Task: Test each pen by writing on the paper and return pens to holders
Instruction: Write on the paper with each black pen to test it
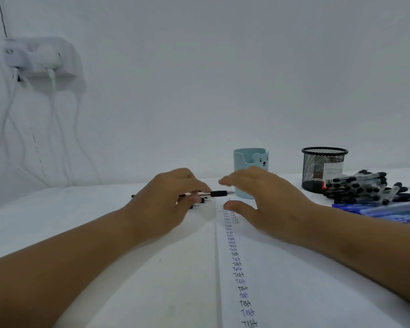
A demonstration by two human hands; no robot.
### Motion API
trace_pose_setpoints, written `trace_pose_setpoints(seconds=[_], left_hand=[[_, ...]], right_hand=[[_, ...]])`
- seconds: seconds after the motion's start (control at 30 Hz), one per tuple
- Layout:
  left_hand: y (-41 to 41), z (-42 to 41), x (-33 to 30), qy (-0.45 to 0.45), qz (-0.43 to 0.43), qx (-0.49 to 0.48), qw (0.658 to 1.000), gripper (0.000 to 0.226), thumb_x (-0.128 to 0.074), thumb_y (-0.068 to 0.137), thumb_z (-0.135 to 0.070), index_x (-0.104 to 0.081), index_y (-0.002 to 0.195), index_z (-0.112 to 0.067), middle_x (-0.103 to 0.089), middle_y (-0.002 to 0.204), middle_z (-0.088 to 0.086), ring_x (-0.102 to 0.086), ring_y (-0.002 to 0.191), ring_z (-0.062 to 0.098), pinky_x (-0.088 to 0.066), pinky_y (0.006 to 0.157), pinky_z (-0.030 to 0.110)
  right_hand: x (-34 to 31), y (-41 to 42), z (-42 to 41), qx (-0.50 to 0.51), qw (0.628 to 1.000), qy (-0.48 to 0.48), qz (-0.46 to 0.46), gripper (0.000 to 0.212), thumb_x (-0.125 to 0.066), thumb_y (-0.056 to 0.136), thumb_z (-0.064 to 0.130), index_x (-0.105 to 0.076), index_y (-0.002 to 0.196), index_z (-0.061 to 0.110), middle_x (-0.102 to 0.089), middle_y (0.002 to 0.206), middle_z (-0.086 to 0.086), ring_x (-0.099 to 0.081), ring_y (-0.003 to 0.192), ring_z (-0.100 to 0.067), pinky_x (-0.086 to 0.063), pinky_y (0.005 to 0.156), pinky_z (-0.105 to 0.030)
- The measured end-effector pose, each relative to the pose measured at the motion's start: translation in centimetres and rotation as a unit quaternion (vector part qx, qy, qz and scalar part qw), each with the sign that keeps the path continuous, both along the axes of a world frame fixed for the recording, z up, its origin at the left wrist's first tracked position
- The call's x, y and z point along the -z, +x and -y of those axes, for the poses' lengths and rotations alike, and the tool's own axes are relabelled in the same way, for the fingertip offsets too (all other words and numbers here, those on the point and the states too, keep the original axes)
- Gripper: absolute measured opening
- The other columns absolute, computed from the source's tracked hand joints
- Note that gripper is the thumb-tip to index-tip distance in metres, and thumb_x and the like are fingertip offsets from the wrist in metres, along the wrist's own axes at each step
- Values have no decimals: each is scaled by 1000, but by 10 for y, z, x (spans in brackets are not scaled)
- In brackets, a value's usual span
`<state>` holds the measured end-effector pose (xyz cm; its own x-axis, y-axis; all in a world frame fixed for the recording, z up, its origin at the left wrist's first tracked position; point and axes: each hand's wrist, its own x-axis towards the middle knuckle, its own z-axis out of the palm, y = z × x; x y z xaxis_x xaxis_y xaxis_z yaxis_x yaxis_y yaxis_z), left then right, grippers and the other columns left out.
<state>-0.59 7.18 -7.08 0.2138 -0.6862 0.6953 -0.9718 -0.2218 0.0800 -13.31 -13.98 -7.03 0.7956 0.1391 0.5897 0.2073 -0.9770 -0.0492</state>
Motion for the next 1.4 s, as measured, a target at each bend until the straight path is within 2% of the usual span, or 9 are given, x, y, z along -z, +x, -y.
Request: trace_pose_setpoints(seconds=[0.17, 0.33, 0.43, 0.6, 0.73, 1.0, 1.13, 1.27, 1.4], left_hand=[[-20, 8, -1, -84, -202, -28, 975, 10, -77, 88, -20, -76, 94, -29, -74, 84, -13, -66, 68, 6, -47, 68, 11], [-24, 2, -12, -110, -576, 19, 810, 32, -45, 106, -31, -71, 111, -13, -77, 100, 12, -65, 65, 24, -48, 64, 31], [-22, -3, -15, -95, -659, 83, 741, 40, -37, 106, -33, -67, 119, -9, -75, 108, 17, -68, 68, 25, -50, 61, 30], [-19, -6, -17, -80, -709, 127, 689, 39, -38, 104, -28, -68, 119, -8, -72, 119, 20, -74, 77, 28, -58, 59, 28], [-19, -6, -14, -92, -703, 147, 690, 32, -43, 100, -17, -68, 116, -4, -72, 118, 19, -76, 89, 29, -62, 66, 28], [-21, 2, -10, -158, -661, 158, 716, 33, -61, 78, -21, -67, 101, 2, -75, 87, 18, -74, 71, 19, -61, 67, 23], [-21, 8, -13, -189, -665, 165, 704, 44, -57, 84, -39, -68, 106, -2, -74, 103, 20, -75, 87, 25, -62, 78, 28], [-20, 6, -16, -187, -686, 168, 683, 58, -44, 92, -56, -64, 121, -9, -73, 118, 15, -73, 104, 31, -62, 83, 35], [-27, 7, -8, -99, -584, 84, 802, 37, -49, 102, -40, -69, 118, -13, -76, 113, 8, -69, 99, 22, -57, 84, 33]], right_hand=[[-2, 6, 4, 48, 998, -26, -32, 23, -45, 103, 36, -65, 115, 31, -67, 98, 5, -57, 98, -22, -44, 82, -37], [2, 4, 16, 68, 997, 34, -34, 16, -51, 102, 28, -64, 111, 33, -63, 96, 6, -56, 93, -21, -43, 77, -34], [2, 5, 19, 64, 997, 41, -28, 15, -51, 102, 27, -63, 109, 31, -57, 89, 8, -54, 88, -20, -42, 76, -35], [2, 5, 21, 58, 997, 50, -23, 15, -51, 102, 24, -64, 108, 29, -60, 88, 5, -55, 87, -22, -46, 78, -39], [2, 3, 20, 55, 997, 56, -22, 15, -50, 102, 23, -63, 106, 29, -58, 87, 6, -53, 86, -20, -45, 75, -37], [1, -1, 16, 43, 998, 40, -15, 16, -53, 100, 19, -64, 108, 27, -59, 92, 3, -56, 88, -25, -41, 74, -34], [0, 0, 13, 64, 998, 4, -14, 18, -48, 103, 29, -59, 117, 29, -60, 100, 1, -52, 93, -25, -26, 76, -28], [1, 2, 11, 63, 997, 32, -16, 13, -48, 103, 33, -56, 112, 30, -69, 102, 4, -59, 93, -20, -44, 80, -33], [5, 6, 4, -11, 953, 301, -46, 5, -60, 99, 28, -59, 95, 26, -76, 91, 7, -51, 55, 2, -38, 55, -16]])
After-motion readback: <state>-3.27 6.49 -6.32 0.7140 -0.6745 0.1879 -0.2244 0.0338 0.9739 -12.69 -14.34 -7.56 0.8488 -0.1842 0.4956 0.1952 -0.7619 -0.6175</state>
